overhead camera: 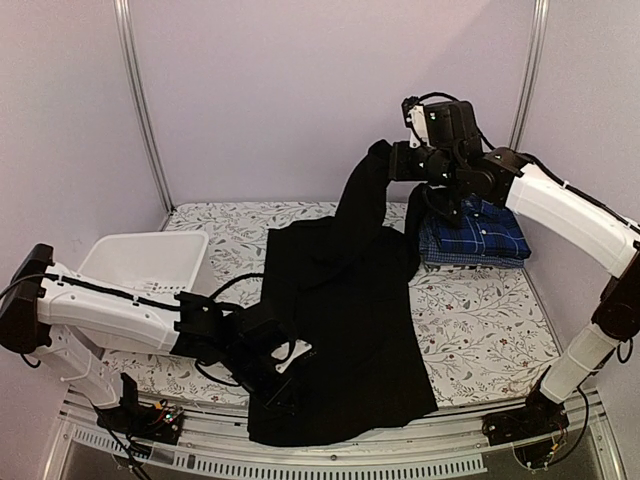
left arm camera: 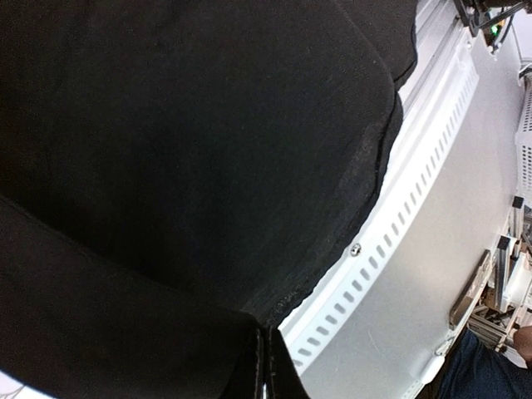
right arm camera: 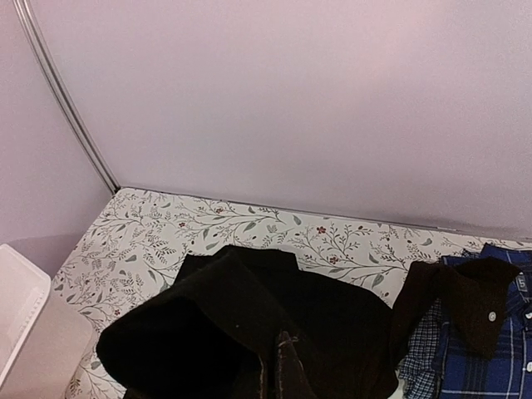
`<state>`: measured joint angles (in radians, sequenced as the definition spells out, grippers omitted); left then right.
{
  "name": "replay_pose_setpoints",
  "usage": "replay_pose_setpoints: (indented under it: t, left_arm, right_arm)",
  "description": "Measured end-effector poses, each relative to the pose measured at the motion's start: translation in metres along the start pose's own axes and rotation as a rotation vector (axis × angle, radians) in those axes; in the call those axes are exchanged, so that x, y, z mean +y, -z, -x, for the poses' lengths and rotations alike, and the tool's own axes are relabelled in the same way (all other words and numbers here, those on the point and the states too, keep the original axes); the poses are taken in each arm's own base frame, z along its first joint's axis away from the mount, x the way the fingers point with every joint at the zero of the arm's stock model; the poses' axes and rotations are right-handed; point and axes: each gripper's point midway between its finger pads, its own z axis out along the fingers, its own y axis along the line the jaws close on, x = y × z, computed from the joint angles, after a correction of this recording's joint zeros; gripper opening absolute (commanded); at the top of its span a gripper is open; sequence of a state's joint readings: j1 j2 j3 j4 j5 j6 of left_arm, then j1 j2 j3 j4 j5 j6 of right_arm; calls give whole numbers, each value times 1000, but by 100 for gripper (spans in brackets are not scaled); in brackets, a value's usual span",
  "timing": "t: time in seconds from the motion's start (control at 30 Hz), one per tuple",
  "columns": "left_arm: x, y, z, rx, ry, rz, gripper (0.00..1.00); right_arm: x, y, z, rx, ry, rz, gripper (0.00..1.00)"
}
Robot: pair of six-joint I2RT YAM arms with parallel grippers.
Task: Fold and stack the long sleeve shirts
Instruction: Fold the flattened shirt at the center of the board.
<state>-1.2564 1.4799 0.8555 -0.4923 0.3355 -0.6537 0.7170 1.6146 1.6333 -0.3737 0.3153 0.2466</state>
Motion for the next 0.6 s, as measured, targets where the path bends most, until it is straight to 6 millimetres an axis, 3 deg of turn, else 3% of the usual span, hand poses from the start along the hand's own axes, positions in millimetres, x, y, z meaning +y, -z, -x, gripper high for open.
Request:
replay_pose_setpoints:
  t: [0.2,0.4,0.43,0.5,0.6]
  left_arm:
    - [-1,-4,-4,17,-3,-22,0]
    - [-3,-8,-9,40,-12,-47,1]
    - [-4,-9,-9,43,-13,-51,4]
    - [-4,-10,-10,48,-15,-59,21]
    - [-5,-10,-9,47,-18,-62,37]
  right_arm:
    - [1,11,12,-30,-25,-1,0]
    - [-4,10,-3,3,-40,-30,0]
    - [-4,11,-3,3,-39,-33,0]
    - [-2,14,-2,0,-41,-31,0]
    - [2,22,0,-12,-48,-18,0]
